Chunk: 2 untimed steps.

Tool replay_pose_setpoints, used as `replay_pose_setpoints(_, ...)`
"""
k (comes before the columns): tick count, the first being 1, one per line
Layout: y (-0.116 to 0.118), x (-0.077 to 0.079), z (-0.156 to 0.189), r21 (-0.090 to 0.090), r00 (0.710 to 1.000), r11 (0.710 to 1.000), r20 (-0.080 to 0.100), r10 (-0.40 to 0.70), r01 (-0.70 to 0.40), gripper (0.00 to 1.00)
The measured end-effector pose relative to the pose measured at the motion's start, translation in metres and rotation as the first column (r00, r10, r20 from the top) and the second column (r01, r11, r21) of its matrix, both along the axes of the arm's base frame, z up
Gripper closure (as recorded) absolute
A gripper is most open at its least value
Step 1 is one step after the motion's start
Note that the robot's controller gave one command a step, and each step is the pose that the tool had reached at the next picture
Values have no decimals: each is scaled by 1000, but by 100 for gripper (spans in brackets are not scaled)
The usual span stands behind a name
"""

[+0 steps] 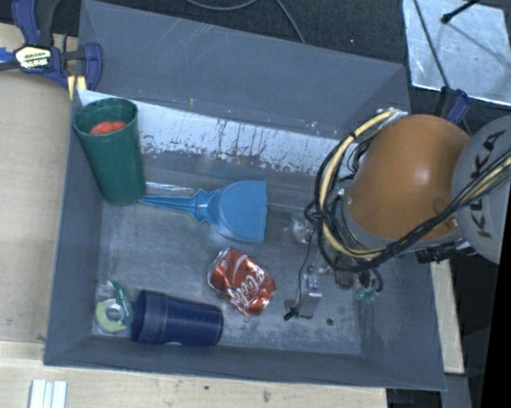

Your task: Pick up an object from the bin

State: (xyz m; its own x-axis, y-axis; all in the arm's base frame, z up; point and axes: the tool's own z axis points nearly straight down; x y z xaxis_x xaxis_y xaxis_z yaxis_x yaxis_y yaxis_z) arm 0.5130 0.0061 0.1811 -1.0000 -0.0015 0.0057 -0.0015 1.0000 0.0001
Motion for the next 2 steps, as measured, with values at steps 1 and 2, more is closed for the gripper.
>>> replay_pose_setpoints(1,0,2,4,0,1000,1000,9,0,0,0)
replay_pose_setpoints(2,32,28,-21,-2,999,999,17,-34,34,0)
